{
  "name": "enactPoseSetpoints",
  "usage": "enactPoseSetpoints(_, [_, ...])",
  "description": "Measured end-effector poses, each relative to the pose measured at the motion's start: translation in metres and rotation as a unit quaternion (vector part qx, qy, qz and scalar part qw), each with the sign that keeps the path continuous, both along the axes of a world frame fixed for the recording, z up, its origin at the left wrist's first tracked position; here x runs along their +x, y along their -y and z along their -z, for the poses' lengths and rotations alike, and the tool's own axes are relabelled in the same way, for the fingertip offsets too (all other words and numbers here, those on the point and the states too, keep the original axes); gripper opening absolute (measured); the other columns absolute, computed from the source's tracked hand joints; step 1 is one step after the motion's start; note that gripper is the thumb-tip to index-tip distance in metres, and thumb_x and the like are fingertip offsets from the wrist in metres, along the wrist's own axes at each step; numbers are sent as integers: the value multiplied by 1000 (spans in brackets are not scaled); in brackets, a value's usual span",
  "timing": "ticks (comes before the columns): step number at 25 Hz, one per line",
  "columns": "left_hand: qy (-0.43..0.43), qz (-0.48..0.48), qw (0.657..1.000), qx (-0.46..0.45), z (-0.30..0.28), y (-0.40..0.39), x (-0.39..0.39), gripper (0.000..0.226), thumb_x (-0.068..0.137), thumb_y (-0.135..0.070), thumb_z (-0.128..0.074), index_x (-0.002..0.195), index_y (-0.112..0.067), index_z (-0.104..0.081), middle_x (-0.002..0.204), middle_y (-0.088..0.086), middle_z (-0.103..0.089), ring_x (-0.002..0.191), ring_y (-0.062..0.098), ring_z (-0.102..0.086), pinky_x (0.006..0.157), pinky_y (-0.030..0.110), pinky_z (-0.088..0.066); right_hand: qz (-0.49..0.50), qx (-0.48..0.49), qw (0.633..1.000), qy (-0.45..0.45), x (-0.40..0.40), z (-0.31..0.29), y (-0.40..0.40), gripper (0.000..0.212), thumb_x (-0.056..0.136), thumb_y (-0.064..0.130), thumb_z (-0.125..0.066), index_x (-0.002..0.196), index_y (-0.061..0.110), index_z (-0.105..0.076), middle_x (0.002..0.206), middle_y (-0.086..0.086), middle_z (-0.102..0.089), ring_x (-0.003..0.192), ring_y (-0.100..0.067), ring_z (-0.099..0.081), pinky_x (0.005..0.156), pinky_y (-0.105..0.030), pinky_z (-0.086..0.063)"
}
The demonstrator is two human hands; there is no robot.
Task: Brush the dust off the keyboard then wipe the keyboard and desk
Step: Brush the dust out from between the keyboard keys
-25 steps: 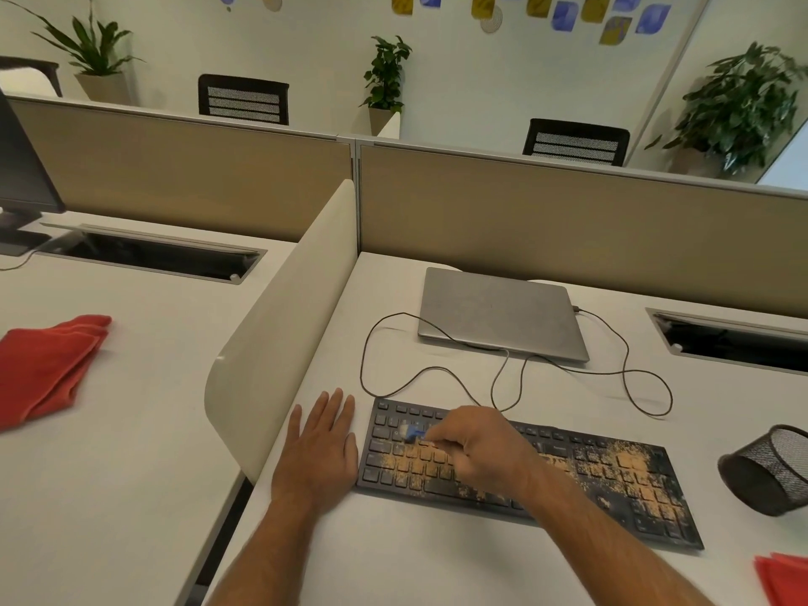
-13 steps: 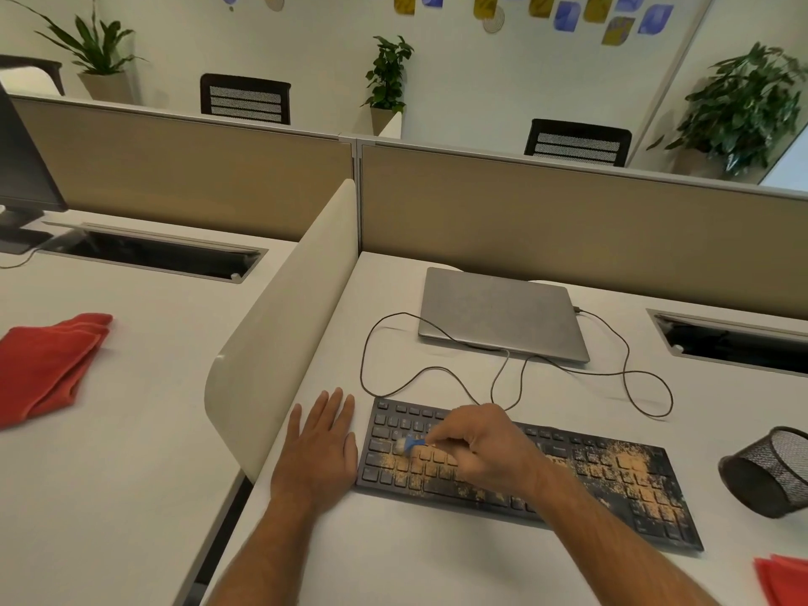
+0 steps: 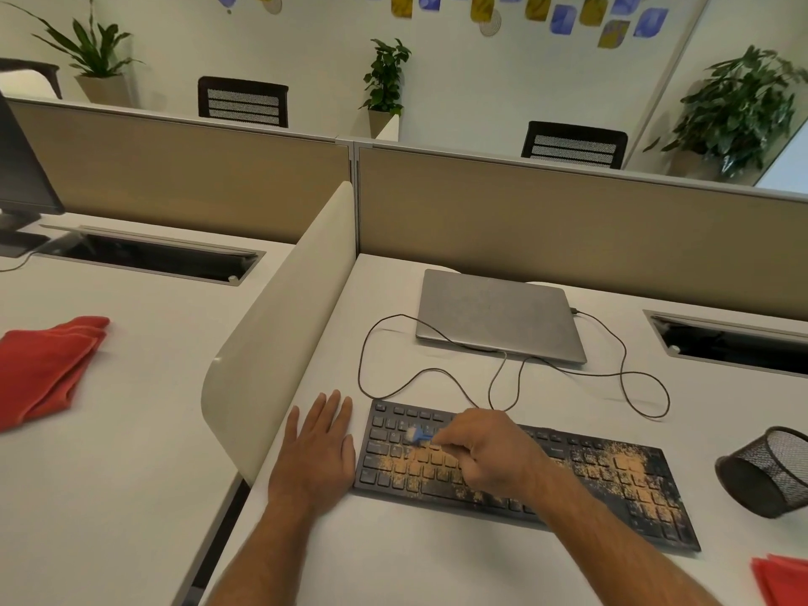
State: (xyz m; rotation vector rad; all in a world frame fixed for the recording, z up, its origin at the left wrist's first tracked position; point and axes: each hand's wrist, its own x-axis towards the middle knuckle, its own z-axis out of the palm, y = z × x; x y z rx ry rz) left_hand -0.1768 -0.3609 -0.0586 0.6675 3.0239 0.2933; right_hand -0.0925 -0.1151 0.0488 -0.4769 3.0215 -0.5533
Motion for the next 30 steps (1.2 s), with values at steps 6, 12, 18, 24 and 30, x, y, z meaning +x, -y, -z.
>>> enactPoseSetpoints(6, [4,-2,1000,2,0,0,-1,78,87,-48,7,160,-24,-3,167,-6,5,153,11,12,124,43,11,19,-41,998,-34,-3,-1,-4,20,88,20,-55,98,23,-72,80,6,-69,74,-11,-57,66,-33,-51])
enactPoseSetpoints(12, [3,-2,1000,0,1,0,-1,77,87,-48,6,160,-25,-3,167,-6,4,153,11,12,125,44,9,21,-68,996,-48,0,0,-4,20,86,18,-58,97,22,-74,77,7,-69,70,-10,-58,62,-29,-51])
enactPoseSetpoints(18, [1,-2,1000,3,2,0,-1,77,88,-48,6,160,-25,-4,167,-6,4,153,11,12,125,44,9,-3,-53,999,-13,4,0,-2,21,87,18,-57,98,22,-74,80,7,-69,72,-10,-57,65,-34,-52])
enactPoseSetpoints(24, [1,-2,1000,5,1,0,-1,76,88,-48,6,160,-25,-3,167,-7,5,153,11,12,125,44,9,28,-66,997,-41,-2,-1,9,23,92,26,-53,109,25,-69,83,7,-70,72,-10,-59,66,-29,-52])
enactPoseSetpoints(30, [-2,-2,1000,20,4,1,-1,74,91,-47,-1,160,-23,-10,167,-5,-2,153,12,7,125,45,6,30,56,998,2,-2,-8,7,26,90,14,-49,106,28,-65,78,12,-61,71,-12,-48,61,-30,-43])
